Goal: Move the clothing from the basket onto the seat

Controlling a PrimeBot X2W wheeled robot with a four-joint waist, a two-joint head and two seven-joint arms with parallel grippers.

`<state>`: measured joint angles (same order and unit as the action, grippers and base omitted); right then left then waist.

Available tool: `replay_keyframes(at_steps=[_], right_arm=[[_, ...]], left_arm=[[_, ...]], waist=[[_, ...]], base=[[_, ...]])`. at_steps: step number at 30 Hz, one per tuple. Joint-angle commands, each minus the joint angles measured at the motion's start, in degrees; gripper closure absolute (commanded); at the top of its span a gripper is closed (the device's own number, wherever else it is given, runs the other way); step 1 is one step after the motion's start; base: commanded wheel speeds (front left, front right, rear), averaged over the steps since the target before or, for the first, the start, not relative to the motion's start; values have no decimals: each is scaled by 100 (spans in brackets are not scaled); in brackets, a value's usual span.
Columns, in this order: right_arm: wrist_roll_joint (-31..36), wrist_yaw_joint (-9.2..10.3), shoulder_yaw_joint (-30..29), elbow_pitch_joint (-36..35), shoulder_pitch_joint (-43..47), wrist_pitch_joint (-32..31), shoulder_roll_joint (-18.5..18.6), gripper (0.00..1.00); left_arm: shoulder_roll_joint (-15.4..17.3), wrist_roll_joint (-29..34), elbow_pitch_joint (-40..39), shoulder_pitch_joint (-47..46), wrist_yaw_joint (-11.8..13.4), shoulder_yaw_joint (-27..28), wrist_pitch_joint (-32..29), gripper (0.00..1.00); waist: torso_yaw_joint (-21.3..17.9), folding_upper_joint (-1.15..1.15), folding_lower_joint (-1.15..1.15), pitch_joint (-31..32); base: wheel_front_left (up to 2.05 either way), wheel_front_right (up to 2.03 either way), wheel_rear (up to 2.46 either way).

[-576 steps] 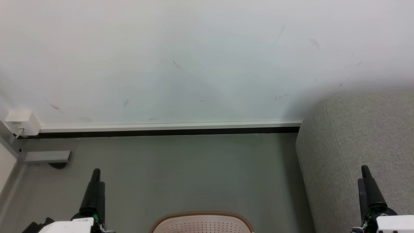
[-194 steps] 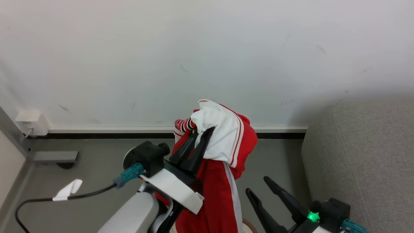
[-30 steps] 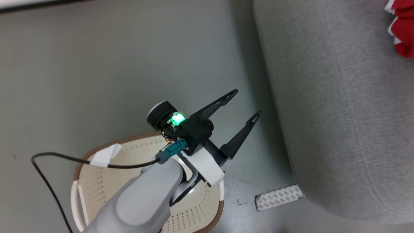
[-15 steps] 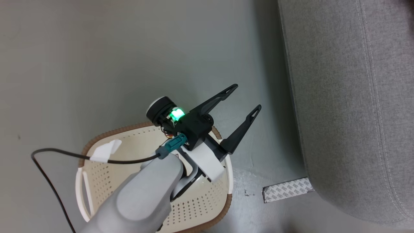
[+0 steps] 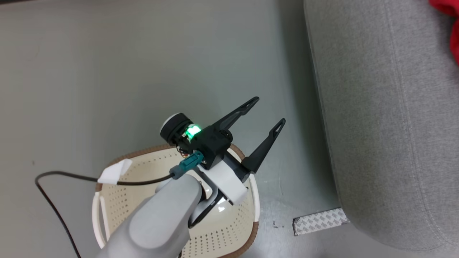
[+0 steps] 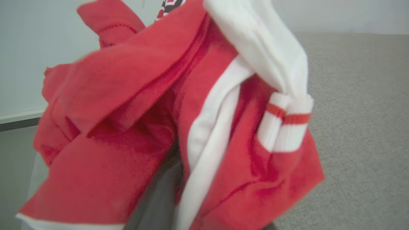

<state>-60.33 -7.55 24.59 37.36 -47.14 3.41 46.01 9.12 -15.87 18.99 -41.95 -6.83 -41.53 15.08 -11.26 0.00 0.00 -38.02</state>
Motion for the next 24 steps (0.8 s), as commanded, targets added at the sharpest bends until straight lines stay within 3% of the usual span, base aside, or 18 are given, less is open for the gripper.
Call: replay_keyframes(at_steps=[1,13,19,24], right_arm=[[-113,13,131,76,-84,-53,52,0],[-373,13,972,262,292,-600,443,0],[-315,13,1225,89,468,-373,657,0],[-309,13,1346,-482,665,28,850,0]], left_arm=[[-16,-87,3,116,7,35,11,0],[-155,-194,27,841,-23,322,11,0],[-199,-263,18,1405,-34,599,9,0],[-255,-254,-68,1786,6,926,9,0]], waist=[[-12,0,0,188],[-55,0,0,1492],[-96,0,0,2314],[26,0,0,2883]], base=[[0,0,0],[0,0,0],[0,0,0],[0,0,0]])
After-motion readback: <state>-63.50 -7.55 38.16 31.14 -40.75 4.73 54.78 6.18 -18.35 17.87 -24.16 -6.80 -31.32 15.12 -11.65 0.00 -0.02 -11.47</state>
